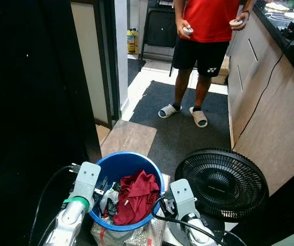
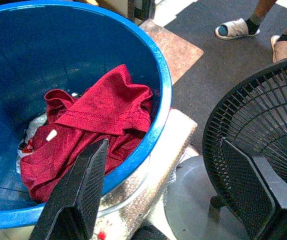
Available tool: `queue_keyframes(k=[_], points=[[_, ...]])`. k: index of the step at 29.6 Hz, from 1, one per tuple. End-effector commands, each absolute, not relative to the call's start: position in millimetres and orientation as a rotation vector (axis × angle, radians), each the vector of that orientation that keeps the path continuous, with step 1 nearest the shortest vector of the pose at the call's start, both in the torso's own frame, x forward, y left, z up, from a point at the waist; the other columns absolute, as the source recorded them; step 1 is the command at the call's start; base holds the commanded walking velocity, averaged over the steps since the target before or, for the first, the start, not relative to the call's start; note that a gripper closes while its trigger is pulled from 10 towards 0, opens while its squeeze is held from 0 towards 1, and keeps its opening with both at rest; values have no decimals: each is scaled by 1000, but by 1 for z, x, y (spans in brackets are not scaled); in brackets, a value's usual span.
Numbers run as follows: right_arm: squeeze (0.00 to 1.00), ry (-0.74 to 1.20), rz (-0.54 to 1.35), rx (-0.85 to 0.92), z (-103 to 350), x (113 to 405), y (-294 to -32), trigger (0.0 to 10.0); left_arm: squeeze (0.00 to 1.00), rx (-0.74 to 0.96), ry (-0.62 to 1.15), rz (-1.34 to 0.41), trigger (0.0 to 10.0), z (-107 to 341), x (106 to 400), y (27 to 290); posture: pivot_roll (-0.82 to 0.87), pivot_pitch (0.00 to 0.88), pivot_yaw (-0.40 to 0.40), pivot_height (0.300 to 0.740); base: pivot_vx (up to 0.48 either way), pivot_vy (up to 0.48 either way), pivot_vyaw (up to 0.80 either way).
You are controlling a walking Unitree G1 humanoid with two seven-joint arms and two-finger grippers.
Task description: Clothes washing
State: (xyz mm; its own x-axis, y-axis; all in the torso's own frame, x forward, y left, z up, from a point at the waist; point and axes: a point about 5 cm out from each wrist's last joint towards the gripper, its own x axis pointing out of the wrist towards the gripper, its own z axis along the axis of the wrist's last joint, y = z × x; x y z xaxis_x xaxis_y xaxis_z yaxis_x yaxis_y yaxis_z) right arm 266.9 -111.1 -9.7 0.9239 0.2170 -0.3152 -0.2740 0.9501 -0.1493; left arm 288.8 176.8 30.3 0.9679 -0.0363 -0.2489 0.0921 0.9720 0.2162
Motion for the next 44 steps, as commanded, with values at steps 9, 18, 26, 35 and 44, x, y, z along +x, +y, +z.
queue_keyframes(k=[9,18,26,35,44], points=[[0,316,243,-188,-13,263,-114,10000,0,201,274,-61,10000,29,289,174,51,0,20,740,0,0,0],[0,314,249,-190,-13,264,-113,10000,0,205,278,-56,10000,28,288,174,54,0,19,740,0,0,0],[0,316,249,-189,-13,263,-113,10000,0,200,291,-50,10000,27,287,175,56,0,21,740,0,60,0],[0,317,250,-188,-14,263,-113,10000,0,202,291,-50,10000,27,287,175,53,0,21,740,0,408,0],[0,318,246,-191,-14,263,-115,10000,0,208,287,-57,10000,27,288,172,48,0,21,740,0,0,0]])
